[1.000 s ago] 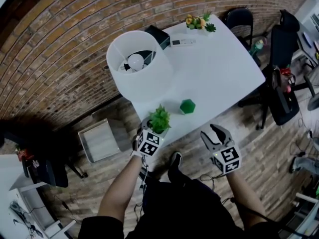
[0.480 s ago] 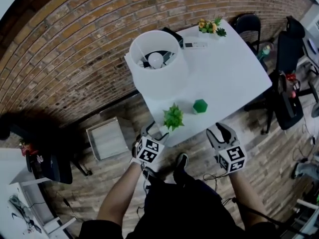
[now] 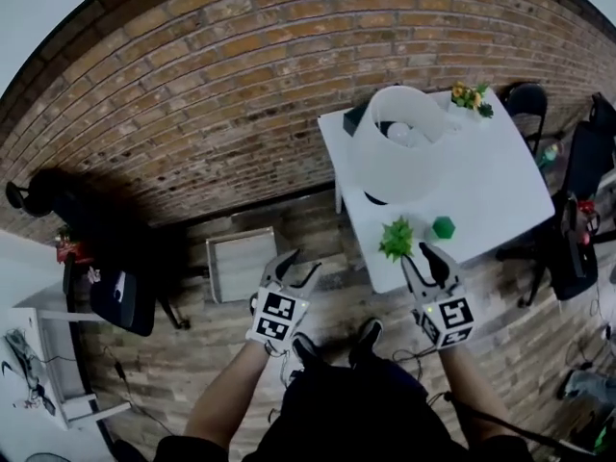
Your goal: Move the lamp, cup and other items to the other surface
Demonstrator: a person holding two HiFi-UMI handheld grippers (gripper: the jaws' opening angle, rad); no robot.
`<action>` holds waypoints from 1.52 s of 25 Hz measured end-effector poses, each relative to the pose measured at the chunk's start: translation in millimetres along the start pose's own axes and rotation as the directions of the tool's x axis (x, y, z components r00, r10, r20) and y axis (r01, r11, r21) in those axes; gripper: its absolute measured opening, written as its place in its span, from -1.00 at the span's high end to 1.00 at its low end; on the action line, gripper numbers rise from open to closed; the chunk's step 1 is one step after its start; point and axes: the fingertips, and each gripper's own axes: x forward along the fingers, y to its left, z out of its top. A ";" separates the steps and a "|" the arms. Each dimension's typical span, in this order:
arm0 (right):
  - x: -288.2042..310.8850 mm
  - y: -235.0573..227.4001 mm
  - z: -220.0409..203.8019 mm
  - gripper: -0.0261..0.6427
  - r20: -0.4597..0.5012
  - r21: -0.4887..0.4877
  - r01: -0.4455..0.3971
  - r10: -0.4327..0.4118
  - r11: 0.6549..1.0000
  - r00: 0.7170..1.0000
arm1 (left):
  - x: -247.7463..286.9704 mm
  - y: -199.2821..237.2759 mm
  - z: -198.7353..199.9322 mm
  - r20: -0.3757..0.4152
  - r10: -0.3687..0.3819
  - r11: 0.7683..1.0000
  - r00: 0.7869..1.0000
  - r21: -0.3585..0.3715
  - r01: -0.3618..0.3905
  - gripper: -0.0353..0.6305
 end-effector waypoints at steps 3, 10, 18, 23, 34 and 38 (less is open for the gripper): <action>20.4 48.1 34.1 0.45 0.055 -0.030 -0.059 0.061 0.998 0.997 | -42.5 34.2 15.1 0.071 0.063 0.998 0.996 -0.036 -0.060 0.47; 65.8 134.5 102.3 0.50 0.158 -0.132 -0.152 0.172 0.980 0.972 | -131.9 106.7 54.8 0.205 0.199 0.980 0.958 -0.044 -0.194 0.73; 81.2 213.4 147.8 0.75 0.226 -0.175 -0.162 0.200 0.971 0.953 | -214.0 140.3 62.7 0.299 0.238 0.971 0.924 -0.063 -0.230 0.84; 84.1 244.8 161.4 0.85 0.270 -0.199 -0.166 0.217 0.966 0.938 | -250.9 161.4 51.5 0.296 0.270 0.963 0.916 -0.071 -0.261 0.84; 69.8 269.2 173.4 0.91 0.235 -0.257 -0.184 0.246 0.949 0.940 | -282.5 163.7 50.1 0.358 0.328 0.945 0.874 -0.121 -0.304 0.86; 68.3 263.8 179.3 0.91 0.259 -0.299 -0.202 0.283 0.933 0.924 | -286.2 160.3 46.6 0.326 0.362 0.932 0.874 -0.155 -0.328 0.86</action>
